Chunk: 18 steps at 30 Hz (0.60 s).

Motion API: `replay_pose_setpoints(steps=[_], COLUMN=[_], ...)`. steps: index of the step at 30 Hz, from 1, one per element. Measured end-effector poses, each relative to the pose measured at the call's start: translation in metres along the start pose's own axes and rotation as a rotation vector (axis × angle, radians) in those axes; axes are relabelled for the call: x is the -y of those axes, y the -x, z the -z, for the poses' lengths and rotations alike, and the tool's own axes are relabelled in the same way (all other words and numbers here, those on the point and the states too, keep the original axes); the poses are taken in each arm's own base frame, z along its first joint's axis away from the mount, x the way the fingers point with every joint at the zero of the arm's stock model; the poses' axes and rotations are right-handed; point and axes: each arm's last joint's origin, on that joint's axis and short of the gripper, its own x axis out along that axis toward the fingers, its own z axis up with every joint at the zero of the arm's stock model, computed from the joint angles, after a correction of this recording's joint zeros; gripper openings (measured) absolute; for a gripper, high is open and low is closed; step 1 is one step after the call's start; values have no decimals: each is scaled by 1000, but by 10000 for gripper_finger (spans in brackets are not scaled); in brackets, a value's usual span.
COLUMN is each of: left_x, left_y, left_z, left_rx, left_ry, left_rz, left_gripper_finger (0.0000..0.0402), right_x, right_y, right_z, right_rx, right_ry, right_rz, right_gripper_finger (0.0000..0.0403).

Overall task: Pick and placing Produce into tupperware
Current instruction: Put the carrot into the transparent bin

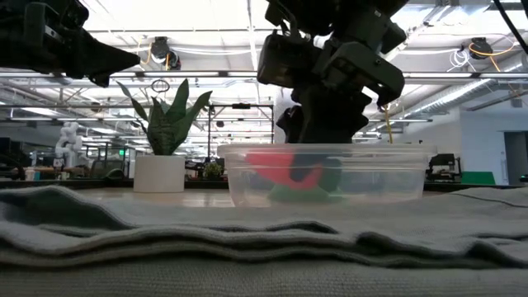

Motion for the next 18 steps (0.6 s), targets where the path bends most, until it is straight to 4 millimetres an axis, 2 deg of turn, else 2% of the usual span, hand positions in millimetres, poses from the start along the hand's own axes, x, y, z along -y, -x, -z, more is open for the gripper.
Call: replay_pose_setpoints(steps=[18], left_x=[0], left_y=[0], left_z=[0], left_rx=[-1], left_ry=[2], left_rz=[2], left_gripper_finger=[26], right_x=[-1], right_y=[-4], right_z=[-1], right_rx=[18], right_ry=[7], right_rz=[51], right_gripper_finger=[178])
